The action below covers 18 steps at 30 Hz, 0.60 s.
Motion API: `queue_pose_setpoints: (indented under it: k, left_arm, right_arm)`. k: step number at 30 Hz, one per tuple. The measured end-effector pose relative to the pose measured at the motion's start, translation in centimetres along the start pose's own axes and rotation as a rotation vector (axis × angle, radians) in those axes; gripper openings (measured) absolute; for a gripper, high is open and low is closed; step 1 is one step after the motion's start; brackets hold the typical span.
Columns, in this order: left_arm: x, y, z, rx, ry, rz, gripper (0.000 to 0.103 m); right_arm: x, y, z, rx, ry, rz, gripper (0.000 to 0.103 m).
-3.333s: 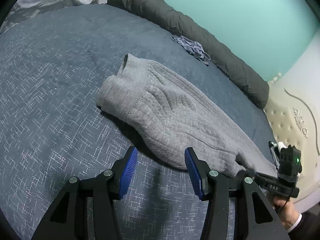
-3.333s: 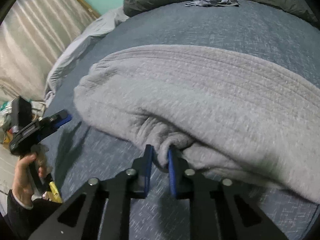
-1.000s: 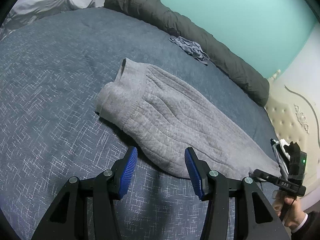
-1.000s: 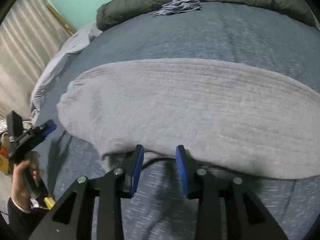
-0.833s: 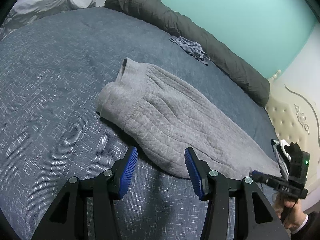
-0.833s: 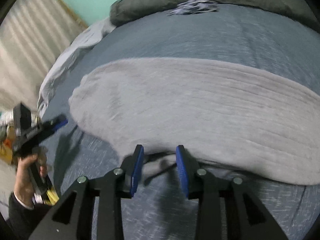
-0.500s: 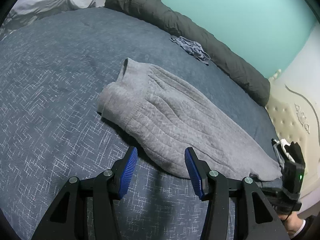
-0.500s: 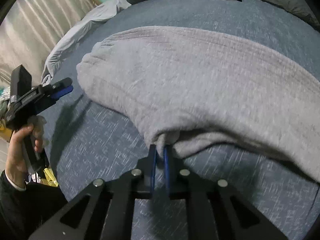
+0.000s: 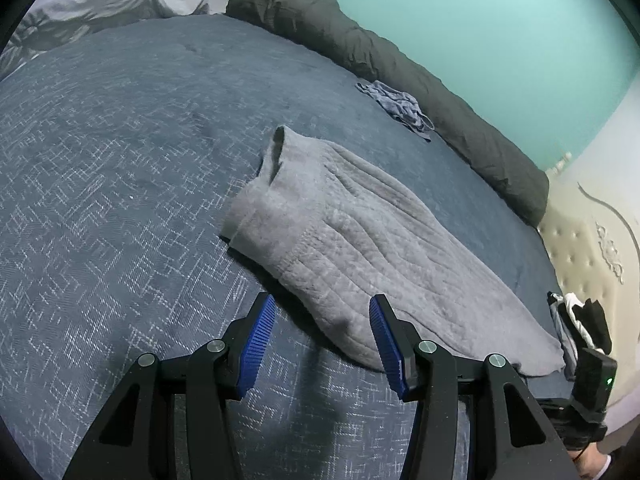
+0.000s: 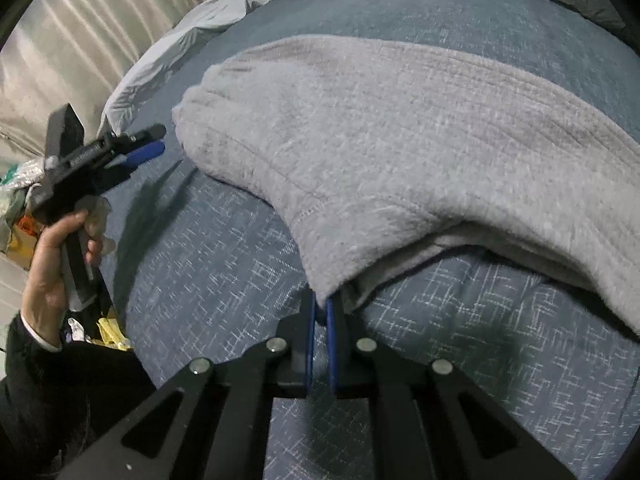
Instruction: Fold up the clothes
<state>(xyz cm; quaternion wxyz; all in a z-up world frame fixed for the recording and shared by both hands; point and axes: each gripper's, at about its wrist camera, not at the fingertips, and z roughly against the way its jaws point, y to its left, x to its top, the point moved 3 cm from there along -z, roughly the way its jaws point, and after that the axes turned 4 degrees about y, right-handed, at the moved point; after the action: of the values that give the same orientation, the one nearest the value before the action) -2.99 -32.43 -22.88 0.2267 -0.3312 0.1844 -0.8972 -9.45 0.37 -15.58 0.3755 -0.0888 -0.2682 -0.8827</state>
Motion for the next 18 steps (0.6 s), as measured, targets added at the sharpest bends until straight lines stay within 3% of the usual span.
queue_pose_setpoints:
  k: [10, 18]
  left_arm:
    - [1.5, 1.0, -0.6, -0.006, -0.015, 0.052, 0.054]
    - [1.7, 0.4, -1.1, 0.009, -0.009, 0.042, 0.054]
  right_arm:
    - [0.8, -1.5, 3.5, -0.022, -0.056, -0.020, 0.006]
    - [4.8, -4.5, 4.0, -0.073, -0.158, -0.076, 0.006]
